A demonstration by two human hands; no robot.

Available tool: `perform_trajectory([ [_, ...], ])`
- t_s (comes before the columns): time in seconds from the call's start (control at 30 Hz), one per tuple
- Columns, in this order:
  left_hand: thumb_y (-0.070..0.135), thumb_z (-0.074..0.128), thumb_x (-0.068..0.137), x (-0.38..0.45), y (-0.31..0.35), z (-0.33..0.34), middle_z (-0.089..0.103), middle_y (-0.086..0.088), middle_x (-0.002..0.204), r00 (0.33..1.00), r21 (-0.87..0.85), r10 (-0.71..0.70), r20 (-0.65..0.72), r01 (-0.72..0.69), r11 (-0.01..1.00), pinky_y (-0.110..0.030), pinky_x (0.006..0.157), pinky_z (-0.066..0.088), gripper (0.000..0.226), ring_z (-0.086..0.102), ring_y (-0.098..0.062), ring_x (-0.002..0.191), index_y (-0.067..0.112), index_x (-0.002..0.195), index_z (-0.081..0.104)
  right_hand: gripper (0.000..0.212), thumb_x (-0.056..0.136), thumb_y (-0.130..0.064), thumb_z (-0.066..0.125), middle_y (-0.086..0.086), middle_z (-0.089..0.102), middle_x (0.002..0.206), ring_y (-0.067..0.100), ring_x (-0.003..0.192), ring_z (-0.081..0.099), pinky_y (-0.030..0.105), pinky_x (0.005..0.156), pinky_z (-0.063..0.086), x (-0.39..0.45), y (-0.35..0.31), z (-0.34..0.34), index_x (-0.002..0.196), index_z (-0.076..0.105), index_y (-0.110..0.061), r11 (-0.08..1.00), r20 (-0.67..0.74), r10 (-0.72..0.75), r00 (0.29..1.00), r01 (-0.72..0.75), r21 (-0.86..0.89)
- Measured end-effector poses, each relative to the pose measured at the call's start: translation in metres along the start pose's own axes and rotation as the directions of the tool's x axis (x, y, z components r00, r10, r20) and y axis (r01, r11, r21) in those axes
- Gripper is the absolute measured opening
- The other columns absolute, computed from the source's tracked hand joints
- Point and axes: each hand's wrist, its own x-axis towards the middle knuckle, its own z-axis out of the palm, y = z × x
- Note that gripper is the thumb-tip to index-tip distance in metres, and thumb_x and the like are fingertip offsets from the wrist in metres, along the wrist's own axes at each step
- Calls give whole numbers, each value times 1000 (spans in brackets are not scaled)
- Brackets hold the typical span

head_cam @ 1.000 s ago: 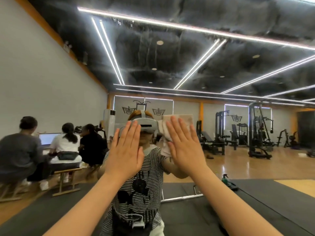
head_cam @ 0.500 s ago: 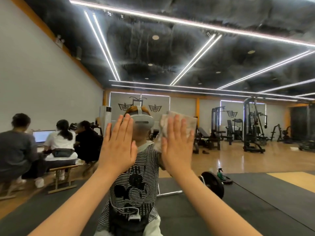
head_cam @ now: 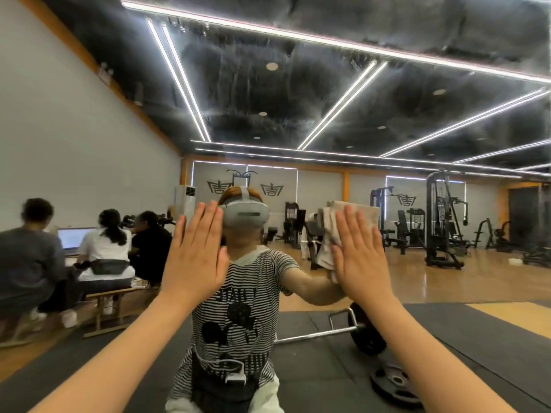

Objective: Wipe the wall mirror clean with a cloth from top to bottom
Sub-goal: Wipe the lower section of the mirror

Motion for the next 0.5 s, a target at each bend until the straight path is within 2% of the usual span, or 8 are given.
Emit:
perform_trajectory([
  [0.07,29,35,87,0,0,1,32,-20,153,1000,1,-4,-6,4,1000,-43,118,5,67,22,-31,143,-3,145,31,62,99,-40,15,3,-1,162,17,149,-5,36,119,-5,0,-12,1,155,-6,-22,992,-16,103,995,-102,78],
  [0.13,30,35,87,-1,1,2,31,-19,154,1000,14,-4,-9,4,1000,-44,118,7,67,21,-31,143,-1,146,27,62,95,-43,10,-4,-14,159,12,146,-19,38,117,-15,8,-40,0,151,-13,-28,938,-6,280,960,-273,213],
  [0.2,30,34,87,-1,1,2,30,-19,154,1000,22,-3,-12,3,1000,-45,118,8,68,21,-31,144,-1,147,25,59,96,-41,12,-6,-17,155,15,145,-17,40,114,-17,21,-70,1,147,-13,-27,871,-13,420,907,-399,285],
  [0.23,30,34,87,-2,0,2,29,-19,154,1000,23,-4,-11,4,1000,-46,118,9,68,21,-31,144,-1,147,25,58,97,-39,14,-5,-15,155,17,146,-14,40,114,-18,28,-84,0,148,-10,-25,873,-37,418,908,-390,294],
  [0.33,31,34,88,-2,-1,2,28,-19,155,1000,28,-2,0,2,1000,-48,117,11,68,21,-31,144,0,147,23,60,99,-37,16,1,-5,161,17,148,-10,37,113,-23,43,-130,1,154,-1,-21,952,-62,177,982,-155,263],
  [0.43,30,34,87,-2,-2,2,30,-19,154,1000,23,4,5,-4,1000,-45,117,8,68,20,-30,143,0,147,21,59,97,-33,27,8,19,160,24,147,10,46,116,-7,45,-155,3,153,16,-16,980,-88,-21,996,38,196],
  [0.5,30,35,87,-1,-3,1,31,-20,154,1000,9,9,-2,-9,1000,-43,117,6,68,20,-29,143,0,147,23,58,97,-33,28,7,20,159,24,146,12,48,115,0,45,-144,2,152,18,-17,983,-85,-126,988,136,124],
])
